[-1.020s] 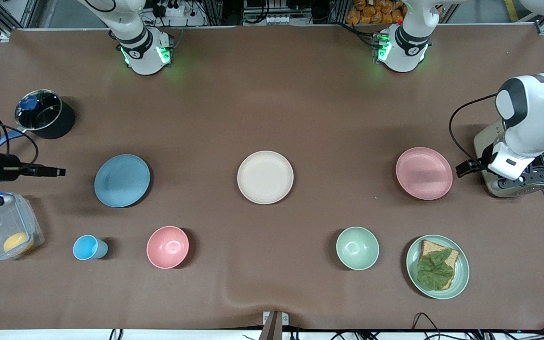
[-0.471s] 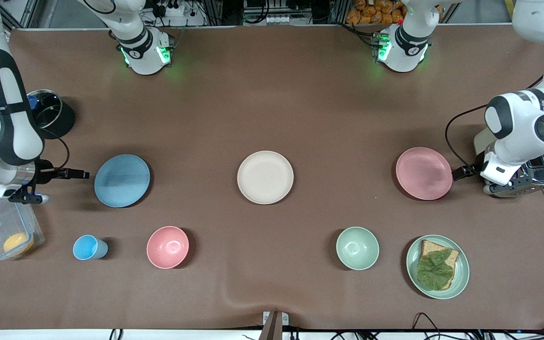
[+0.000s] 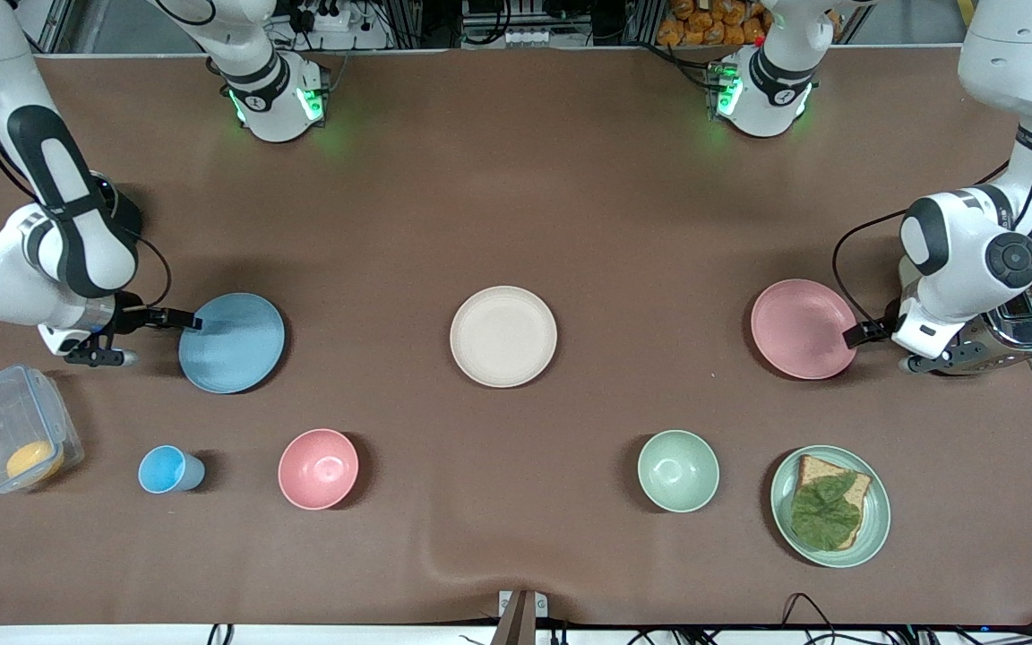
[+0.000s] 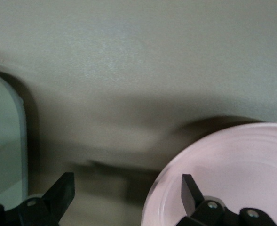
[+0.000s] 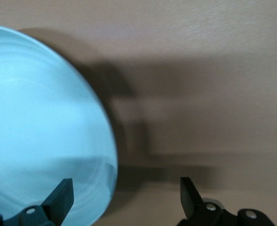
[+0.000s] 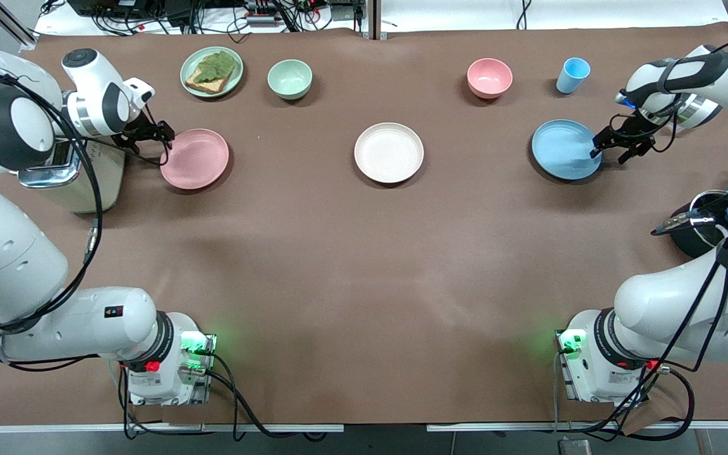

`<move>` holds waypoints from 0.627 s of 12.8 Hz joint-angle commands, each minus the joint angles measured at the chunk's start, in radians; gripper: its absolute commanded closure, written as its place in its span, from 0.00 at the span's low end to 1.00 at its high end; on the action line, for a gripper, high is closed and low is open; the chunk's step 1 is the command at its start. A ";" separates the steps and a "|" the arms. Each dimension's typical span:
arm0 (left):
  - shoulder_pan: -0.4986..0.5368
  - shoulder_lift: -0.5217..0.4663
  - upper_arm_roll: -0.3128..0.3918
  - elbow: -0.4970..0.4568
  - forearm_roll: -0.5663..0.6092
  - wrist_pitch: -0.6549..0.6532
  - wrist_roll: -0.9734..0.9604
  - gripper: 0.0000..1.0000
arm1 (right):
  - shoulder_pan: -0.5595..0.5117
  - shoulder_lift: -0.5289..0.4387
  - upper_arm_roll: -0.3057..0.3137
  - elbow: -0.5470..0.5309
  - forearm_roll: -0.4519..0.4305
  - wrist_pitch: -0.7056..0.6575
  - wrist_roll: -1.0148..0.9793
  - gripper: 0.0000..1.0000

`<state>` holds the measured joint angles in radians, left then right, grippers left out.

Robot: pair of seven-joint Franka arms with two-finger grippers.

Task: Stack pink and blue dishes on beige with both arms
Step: 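Grasp the blue plate rim while the left gripper grasps the pink plate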

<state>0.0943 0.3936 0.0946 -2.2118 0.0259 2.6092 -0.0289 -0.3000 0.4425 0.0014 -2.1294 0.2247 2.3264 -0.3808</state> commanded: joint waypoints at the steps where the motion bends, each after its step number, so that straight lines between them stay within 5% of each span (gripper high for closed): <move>1: 0.007 -0.024 -0.004 -0.028 0.019 0.008 0.032 0.00 | 0.004 -0.042 0.003 -0.038 0.042 0.005 -0.015 0.00; 3: 0.007 -0.021 -0.007 -0.032 0.017 0.008 0.034 0.00 | 0.012 -0.036 0.003 -0.038 0.042 0.007 -0.013 0.00; 4: 0.007 -0.022 -0.018 -0.037 0.016 0.008 0.034 0.00 | 0.012 -0.031 0.003 -0.038 0.044 0.007 -0.013 0.23; 5: 0.007 -0.021 -0.025 -0.042 0.014 0.008 0.034 0.00 | 0.013 -0.030 0.003 -0.037 0.044 0.007 -0.009 0.67; 6: 0.007 -0.021 -0.026 -0.043 0.013 0.008 0.034 0.00 | 0.015 -0.028 0.005 -0.037 0.044 0.007 -0.006 0.95; 8: 0.005 -0.021 -0.027 -0.046 0.014 0.008 0.034 0.00 | 0.019 -0.027 0.005 -0.035 0.044 0.010 -0.006 1.00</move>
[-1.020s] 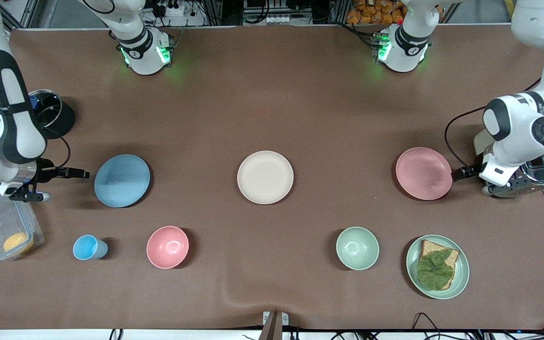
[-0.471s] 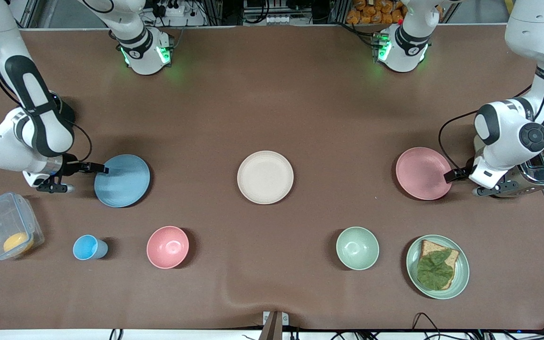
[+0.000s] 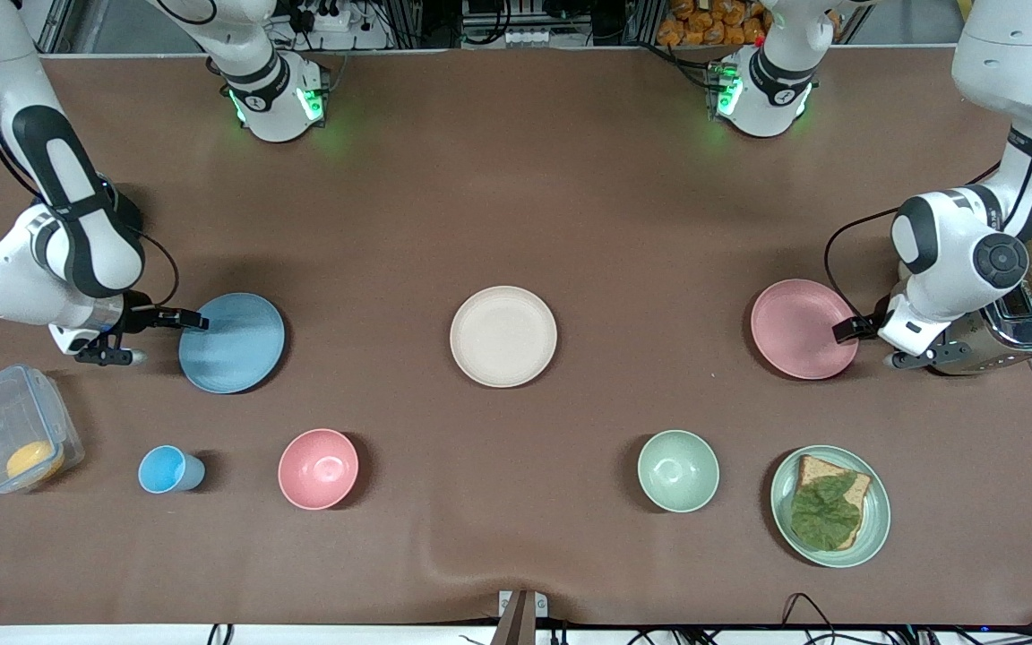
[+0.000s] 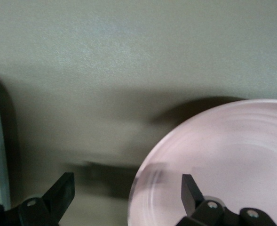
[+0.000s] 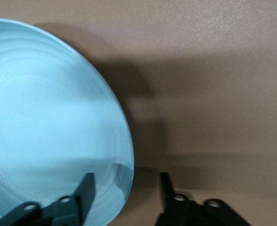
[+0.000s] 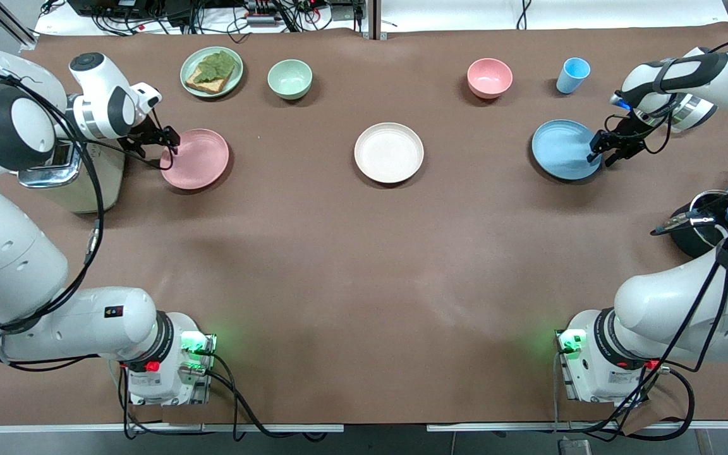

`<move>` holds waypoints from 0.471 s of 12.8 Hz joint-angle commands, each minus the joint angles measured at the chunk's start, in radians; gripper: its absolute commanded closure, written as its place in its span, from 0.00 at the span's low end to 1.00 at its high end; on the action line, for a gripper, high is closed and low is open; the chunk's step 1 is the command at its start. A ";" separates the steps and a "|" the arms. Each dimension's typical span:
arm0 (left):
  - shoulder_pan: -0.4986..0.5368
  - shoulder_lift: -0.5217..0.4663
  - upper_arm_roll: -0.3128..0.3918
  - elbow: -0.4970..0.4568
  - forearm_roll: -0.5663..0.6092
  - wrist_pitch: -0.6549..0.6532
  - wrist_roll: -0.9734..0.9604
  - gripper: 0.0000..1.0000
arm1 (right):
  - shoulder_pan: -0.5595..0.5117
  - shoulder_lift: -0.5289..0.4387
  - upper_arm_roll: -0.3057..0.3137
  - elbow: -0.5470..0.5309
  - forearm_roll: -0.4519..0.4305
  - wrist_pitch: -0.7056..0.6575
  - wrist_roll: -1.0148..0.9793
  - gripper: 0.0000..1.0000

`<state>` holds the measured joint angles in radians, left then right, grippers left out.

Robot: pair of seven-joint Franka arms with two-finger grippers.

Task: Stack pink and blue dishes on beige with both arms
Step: 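Grasp the blue plate rim while the left gripper grasps the pink plate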

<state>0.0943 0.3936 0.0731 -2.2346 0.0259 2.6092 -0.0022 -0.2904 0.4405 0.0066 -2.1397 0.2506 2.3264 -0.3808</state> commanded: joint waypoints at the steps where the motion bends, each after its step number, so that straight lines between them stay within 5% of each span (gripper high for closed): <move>1: 0.005 -0.021 -0.013 -0.025 0.013 0.008 0.007 0.06 | 0.010 -0.025 -0.002 -0.025 0.018 0.010 -0.006 1.00; 6: 0.005 -0.021 -0.021 -0.025 0.012 0.002 0.008 0.61 | 0.011 -0.042 0.001 -0.022 0.018 -0.002 -0.009 1.00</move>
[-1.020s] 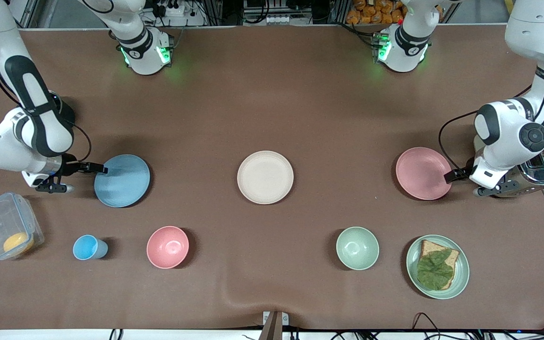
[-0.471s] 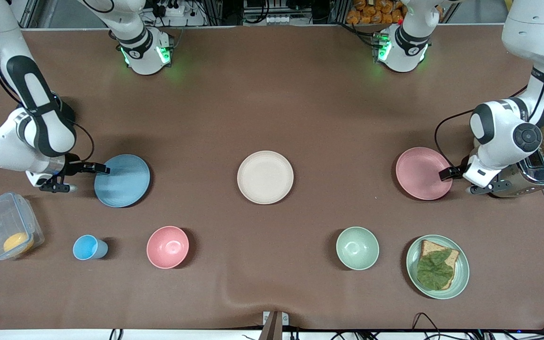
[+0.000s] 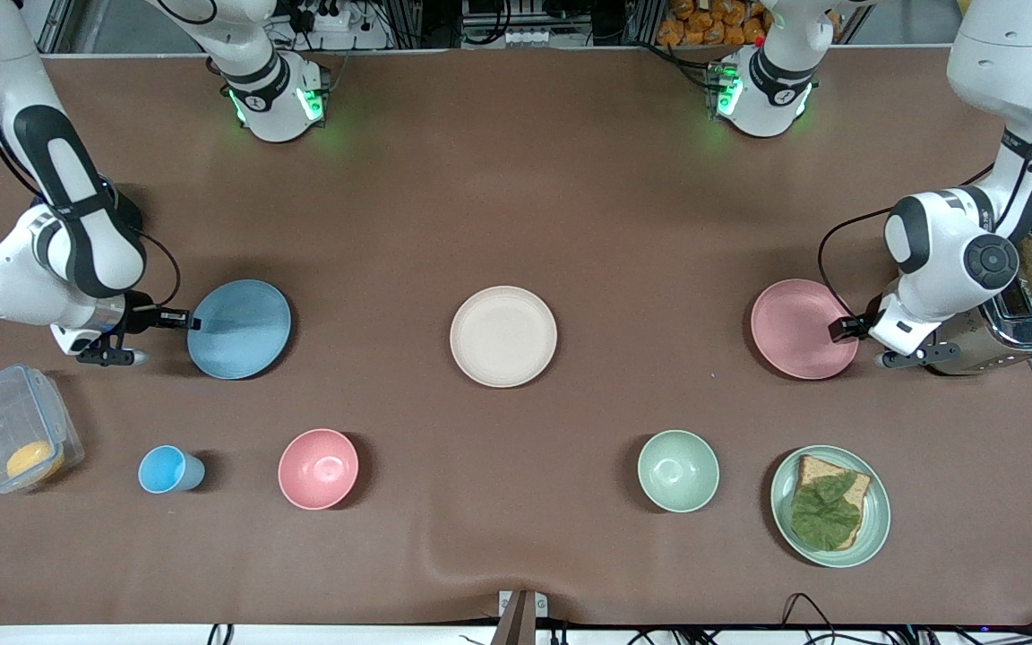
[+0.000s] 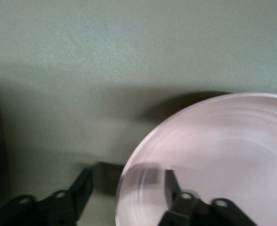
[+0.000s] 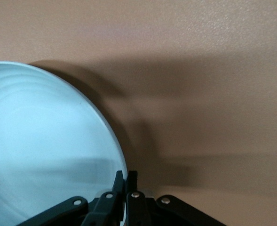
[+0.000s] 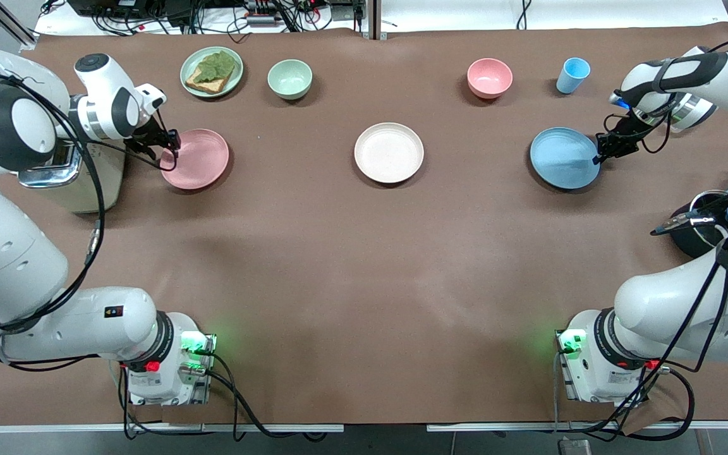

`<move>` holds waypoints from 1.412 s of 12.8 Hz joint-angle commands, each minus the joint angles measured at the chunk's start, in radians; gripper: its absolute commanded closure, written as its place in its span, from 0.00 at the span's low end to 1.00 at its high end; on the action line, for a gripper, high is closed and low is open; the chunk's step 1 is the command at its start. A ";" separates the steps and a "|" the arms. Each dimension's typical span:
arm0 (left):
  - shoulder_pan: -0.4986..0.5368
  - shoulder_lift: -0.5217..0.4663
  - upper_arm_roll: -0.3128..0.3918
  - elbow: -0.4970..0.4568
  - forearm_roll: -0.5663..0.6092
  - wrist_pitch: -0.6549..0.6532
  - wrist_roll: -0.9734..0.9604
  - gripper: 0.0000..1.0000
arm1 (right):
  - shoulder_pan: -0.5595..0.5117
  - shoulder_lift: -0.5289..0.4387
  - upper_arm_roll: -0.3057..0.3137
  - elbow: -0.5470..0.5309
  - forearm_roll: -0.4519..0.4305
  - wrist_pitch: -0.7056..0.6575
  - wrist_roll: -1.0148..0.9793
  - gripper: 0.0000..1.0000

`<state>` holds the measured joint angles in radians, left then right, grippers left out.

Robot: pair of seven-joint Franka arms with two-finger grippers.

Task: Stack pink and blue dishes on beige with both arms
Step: 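Grasp the blue plate rim while the left gripper grasps the pink plate, then carry the pink plate onto the beige plate while the right gripper lifts blue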

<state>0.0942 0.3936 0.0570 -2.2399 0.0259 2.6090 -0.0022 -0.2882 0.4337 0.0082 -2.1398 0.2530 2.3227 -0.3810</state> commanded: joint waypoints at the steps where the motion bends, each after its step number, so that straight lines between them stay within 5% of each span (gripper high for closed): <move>1: 0.006 -0.021 -0.005 -0.020 0.012 0.002 0.008 0.74 | 0.009 -0.048 -0.001 -0.017 0.014 -0.018 -0.010 1.00; 3: 0.006 -0.025 -0.006 -0.018 0.012 0.000 0.008 1.00 | 0.032 -0.100 -0.002 0.006 0.012 -0.084 -0.006 1.00; 11: 0.006 -0.192 -0.081 0.038 -0.001 -0.143 -0.001 1.00 | 0.110 -0.158 -0.001 0.348 0.012 -0.578 0.204 1.00; 15: -0.001 -0.216 -0.202 0.250 -0.150 -0.423 -0.086 1.00 | 0.173 -0.151 -0.001 0.477 0.014 -0.694 0.346 1.00; 18: -0.027 -0.179 -0.343 0.287 -0.155 -0.458 -0.261 1.00 | 0.224 -0.148 -0.001 0.538 0.014 -0.732 0.454 1.00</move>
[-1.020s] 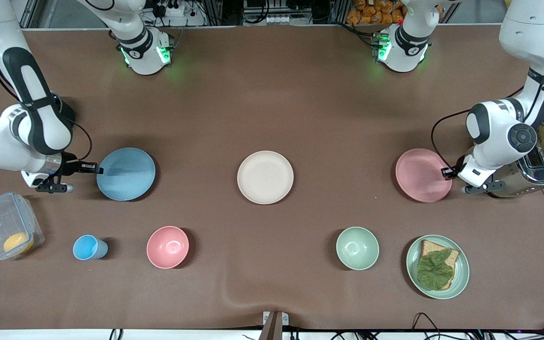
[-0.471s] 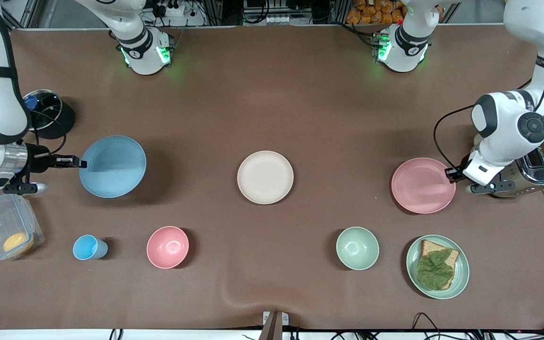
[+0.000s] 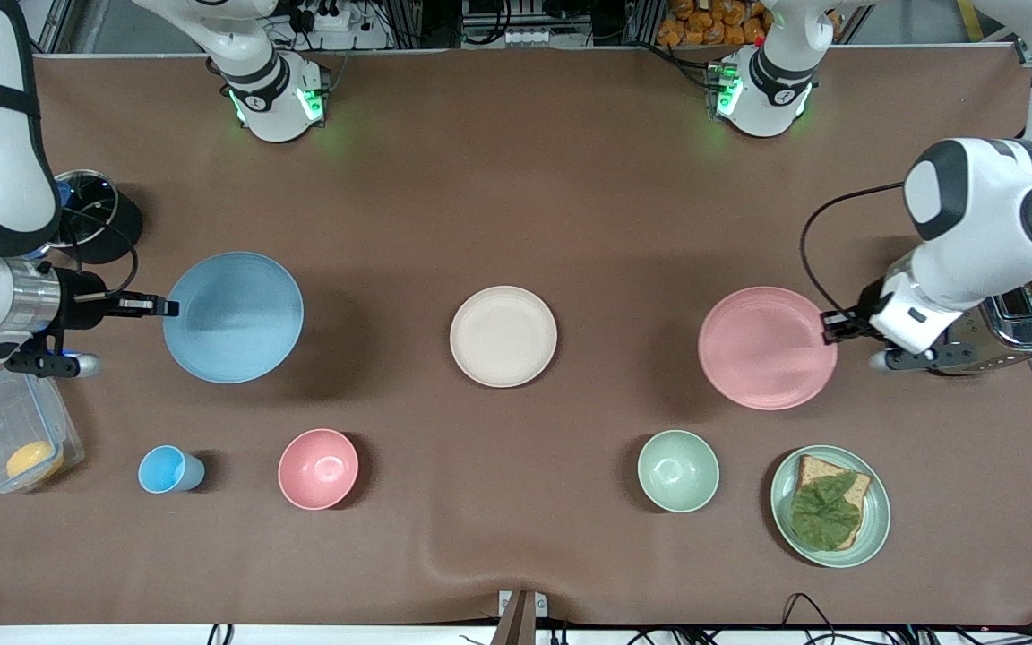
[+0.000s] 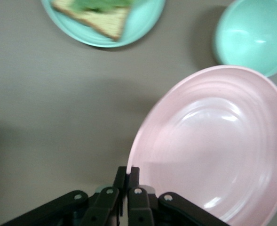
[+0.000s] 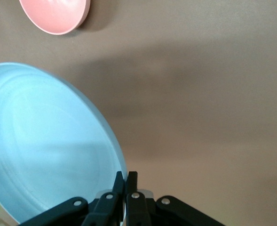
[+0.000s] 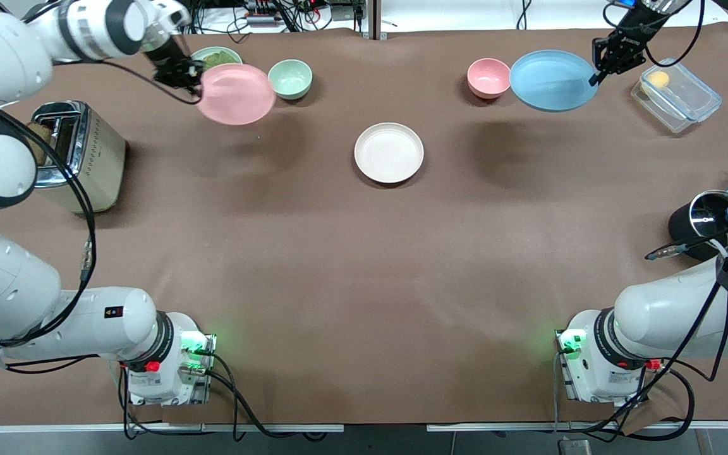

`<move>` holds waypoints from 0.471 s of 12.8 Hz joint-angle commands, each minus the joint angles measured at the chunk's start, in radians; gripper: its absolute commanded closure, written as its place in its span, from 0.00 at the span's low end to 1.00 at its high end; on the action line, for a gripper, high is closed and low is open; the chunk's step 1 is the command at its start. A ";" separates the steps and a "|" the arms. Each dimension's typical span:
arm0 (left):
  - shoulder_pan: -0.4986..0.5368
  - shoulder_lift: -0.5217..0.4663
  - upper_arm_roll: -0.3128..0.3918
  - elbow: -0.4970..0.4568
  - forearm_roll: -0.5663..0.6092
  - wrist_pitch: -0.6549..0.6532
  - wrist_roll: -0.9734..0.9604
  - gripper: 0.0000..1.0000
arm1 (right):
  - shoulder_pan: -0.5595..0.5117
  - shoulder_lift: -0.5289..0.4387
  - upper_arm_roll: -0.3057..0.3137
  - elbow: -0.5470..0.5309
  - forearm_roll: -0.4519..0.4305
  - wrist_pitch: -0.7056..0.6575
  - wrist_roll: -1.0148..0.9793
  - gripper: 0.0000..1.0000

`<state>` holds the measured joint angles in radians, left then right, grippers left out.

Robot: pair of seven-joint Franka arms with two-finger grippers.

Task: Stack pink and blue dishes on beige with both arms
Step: 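Carry the pink plate onto the beige plate while the right gripper lifts blue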

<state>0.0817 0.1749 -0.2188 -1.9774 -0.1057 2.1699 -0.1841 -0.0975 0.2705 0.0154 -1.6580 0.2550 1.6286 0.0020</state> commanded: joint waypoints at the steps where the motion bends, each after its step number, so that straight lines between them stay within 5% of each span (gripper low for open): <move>1: -0.035 0.069 -0.111 0.037 -0.025 -0.006 -0.124 1.00 | 0.050 0.016 -0.008 0.064 0.013 -0.041 0.102 1.00; 3: -0.144 0.129 -0.136 0.069 -0.017 0.040 -0.258 1.00 | 0.068 0.018 -0.006 0.079 0.020 -0.042 0.174 1.00; 6: -0.307 0.227 -0.131 0.080 0.027 0.181 -0.493 1.00 | 0.068 0.019 -0.011 0.078 0.167 -0.070 0.266 1.00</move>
<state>-0.1609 0.3262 -0.3586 -1.9400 -0.1052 2.2931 -0.5758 -0.0322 0.2739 0.0155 -1.6110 0.3593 1.5943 0.2156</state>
